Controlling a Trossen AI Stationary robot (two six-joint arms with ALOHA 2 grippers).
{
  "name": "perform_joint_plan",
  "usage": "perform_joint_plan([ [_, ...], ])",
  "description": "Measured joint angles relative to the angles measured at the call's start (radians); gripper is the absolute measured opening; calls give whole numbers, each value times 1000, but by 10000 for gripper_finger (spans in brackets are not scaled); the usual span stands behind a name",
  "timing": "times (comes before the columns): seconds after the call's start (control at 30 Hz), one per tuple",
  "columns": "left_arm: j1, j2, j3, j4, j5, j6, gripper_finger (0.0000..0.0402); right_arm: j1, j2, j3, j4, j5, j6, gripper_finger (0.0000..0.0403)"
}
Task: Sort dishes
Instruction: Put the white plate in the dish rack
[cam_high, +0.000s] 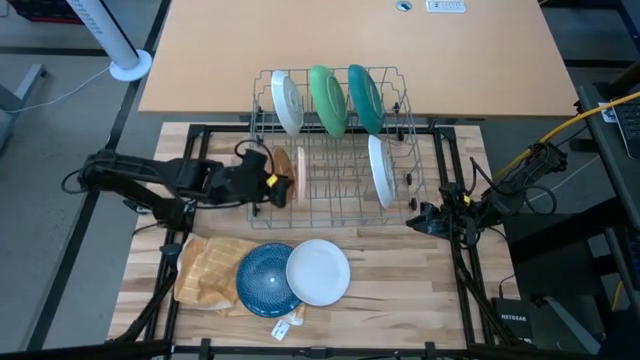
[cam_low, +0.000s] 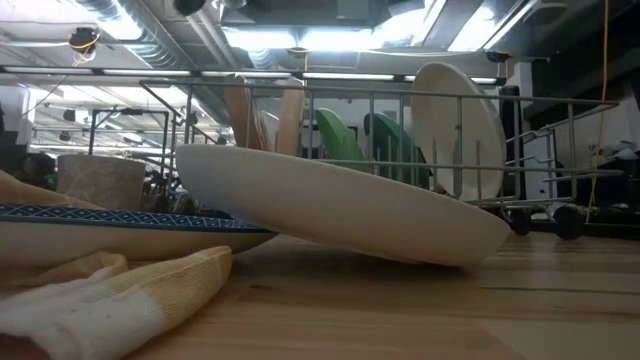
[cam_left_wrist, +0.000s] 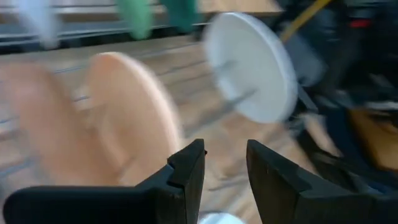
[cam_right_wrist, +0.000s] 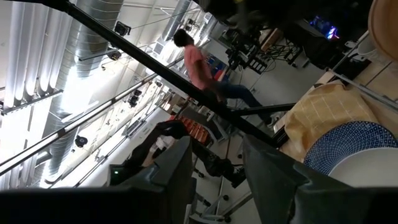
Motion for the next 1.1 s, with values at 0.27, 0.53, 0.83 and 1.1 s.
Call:
perform_joint_plan([
  [0.27,-157,43,0,232,1,66,111,0,0,0,-7,0,0,147],
  [0.53,-262,221,0,273,165,-79,111,0,2,0,-31,0,0,147],
  [0.83,-376,424,-1,478,447,363,111,0,32,0,-27,10,10,147],
  [1.1,-415,487,-1,415,519,501,112,0,81,0,-27,27,137,147],
])
